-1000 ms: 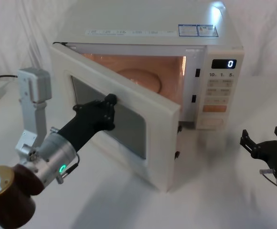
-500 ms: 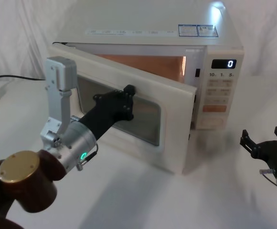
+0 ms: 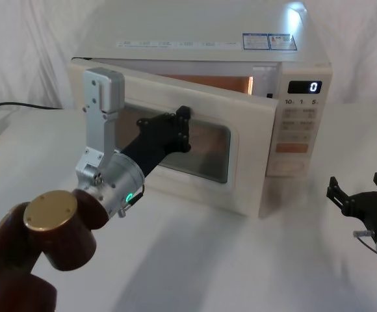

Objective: Press the button to open the microwave door with one hand; close the microwave door with the other hand.

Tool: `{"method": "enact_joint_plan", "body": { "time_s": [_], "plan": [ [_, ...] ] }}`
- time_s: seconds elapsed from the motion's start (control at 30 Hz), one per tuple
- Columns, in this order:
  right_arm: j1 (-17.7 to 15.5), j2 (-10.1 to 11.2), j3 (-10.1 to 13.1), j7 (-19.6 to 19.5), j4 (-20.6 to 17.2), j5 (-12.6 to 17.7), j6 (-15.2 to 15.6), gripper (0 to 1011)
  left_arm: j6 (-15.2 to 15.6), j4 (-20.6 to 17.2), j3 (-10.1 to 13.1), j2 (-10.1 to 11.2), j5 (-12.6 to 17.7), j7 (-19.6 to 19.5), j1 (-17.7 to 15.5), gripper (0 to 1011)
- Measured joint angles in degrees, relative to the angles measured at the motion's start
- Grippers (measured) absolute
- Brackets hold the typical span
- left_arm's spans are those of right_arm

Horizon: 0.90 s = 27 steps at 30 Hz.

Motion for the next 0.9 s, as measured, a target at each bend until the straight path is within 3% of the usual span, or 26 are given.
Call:
{"method": "enact_joint_plan", "body": {
  "time_s": [0.9],
  "plan": [
    [0.0,0.0,0.0,0.0,0.0,0.0,0.0,1002,-1.2,9.2,-0.7,-5.3,2.5,-1.0,-6.5,0]
  ]
}}
